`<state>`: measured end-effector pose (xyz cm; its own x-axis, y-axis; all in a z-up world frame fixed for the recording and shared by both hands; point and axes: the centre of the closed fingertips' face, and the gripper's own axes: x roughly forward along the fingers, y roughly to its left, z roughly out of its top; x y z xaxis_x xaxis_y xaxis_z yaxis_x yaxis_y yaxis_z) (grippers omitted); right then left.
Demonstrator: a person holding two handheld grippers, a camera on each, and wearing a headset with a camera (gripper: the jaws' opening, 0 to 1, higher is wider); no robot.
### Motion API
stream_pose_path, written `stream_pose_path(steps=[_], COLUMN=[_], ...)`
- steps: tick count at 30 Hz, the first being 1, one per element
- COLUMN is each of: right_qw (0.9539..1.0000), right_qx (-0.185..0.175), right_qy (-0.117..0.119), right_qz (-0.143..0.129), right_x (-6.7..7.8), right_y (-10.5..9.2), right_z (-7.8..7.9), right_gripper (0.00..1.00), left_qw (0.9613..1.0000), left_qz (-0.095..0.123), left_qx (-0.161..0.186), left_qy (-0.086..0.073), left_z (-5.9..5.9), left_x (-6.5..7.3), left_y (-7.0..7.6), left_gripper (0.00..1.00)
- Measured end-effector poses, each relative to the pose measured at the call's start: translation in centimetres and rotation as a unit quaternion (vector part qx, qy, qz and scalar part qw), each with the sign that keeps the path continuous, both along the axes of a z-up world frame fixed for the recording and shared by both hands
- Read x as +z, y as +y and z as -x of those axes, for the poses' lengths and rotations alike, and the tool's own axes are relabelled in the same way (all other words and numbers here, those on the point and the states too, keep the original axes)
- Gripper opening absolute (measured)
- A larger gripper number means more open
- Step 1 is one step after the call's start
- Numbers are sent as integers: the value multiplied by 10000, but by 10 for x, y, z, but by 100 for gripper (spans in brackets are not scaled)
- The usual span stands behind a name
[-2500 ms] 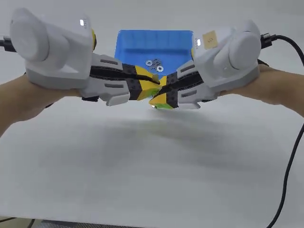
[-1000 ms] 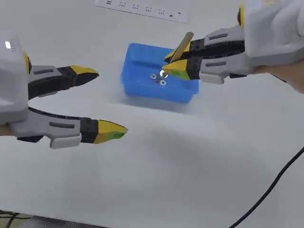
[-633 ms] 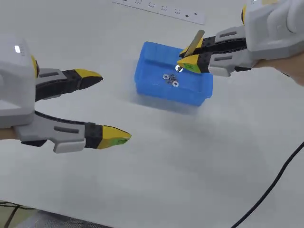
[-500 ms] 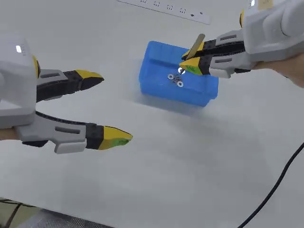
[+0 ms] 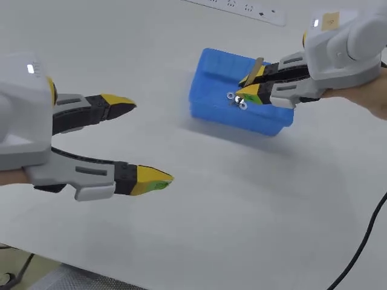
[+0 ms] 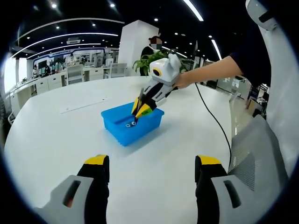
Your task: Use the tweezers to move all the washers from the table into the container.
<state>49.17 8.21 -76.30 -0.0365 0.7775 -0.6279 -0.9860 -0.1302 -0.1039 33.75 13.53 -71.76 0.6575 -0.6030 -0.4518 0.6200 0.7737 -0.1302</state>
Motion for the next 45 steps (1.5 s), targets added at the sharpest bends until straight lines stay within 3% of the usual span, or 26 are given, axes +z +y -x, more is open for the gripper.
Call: stream_pose_path(steps=[25, 33, 37, 42, 45], right_qw=[10000, 9999, 9999, 9998, 9997], right_qx=[14, 6, 9, 61, 89], right_qy=[-21, -110, -141, -192, -245], right_qz=[-44, -32, -21, 20, 36], right_x=[6, 14, 17, 20, 24], right_y=[0, 3, 3, 2, 1], right_z=[1, 0, 3, 8, 10], right_gripper=[9, 7, 7, 7, 7], left_qw=[10000, 9999, 9995, 9967, 9952], left_qz=[46, 110, 214, 384, 381], left_qx=[10, 47, 36, -36, -152], left_qy=[51, -51, -209, -720, -892], left_z=[4, -2, -16, -64, -85], left_x=[1, 7, 18, 49, 60], left_y=[-4, -5, -7, -12, -22], left_gripper=[80, 80, 78, 76, 74])
